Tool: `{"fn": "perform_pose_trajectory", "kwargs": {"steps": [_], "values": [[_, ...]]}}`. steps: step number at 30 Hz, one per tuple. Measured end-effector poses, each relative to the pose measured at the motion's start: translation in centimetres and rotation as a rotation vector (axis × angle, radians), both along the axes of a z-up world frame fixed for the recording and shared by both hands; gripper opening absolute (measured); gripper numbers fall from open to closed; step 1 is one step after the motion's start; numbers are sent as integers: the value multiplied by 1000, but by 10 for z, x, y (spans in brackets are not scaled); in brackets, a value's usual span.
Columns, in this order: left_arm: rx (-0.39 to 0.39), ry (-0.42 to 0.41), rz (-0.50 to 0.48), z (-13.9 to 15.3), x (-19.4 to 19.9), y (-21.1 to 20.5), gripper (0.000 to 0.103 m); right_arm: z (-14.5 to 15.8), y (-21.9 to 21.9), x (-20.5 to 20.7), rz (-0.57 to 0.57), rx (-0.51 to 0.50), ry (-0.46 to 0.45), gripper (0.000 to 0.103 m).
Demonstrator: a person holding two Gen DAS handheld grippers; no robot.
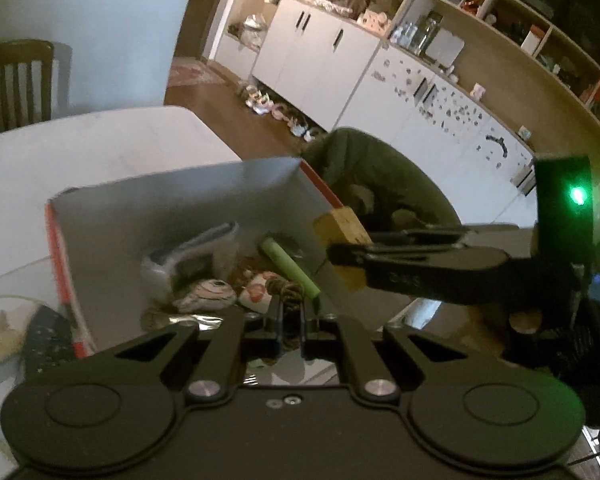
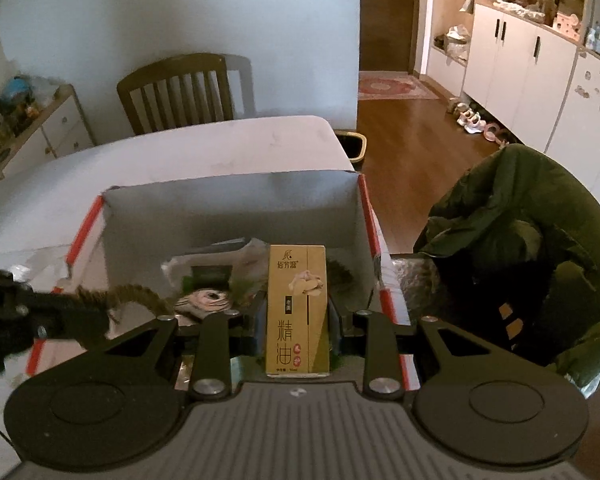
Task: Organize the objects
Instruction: 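Carry bracelet and yellow carton into red box and open both tools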
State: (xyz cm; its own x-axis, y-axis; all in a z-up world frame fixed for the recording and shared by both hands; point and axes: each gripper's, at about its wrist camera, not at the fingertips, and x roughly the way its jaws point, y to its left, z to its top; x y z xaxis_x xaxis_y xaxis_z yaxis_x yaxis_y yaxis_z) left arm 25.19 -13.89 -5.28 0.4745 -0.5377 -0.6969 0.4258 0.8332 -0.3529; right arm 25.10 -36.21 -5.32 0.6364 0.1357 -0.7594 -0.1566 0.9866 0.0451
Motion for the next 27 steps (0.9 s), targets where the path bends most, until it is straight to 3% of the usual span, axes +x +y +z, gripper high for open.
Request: {"fn": "perform_pose_trajectory", "kwargs": {"steps": [14,27], "values": [[45,117,-5,-43,30,-26,6,-34,20,51,77,-44,65,29],[175,160,-28,-70,48,-41,6,-50,26,63,107,-83,90,30]]}}
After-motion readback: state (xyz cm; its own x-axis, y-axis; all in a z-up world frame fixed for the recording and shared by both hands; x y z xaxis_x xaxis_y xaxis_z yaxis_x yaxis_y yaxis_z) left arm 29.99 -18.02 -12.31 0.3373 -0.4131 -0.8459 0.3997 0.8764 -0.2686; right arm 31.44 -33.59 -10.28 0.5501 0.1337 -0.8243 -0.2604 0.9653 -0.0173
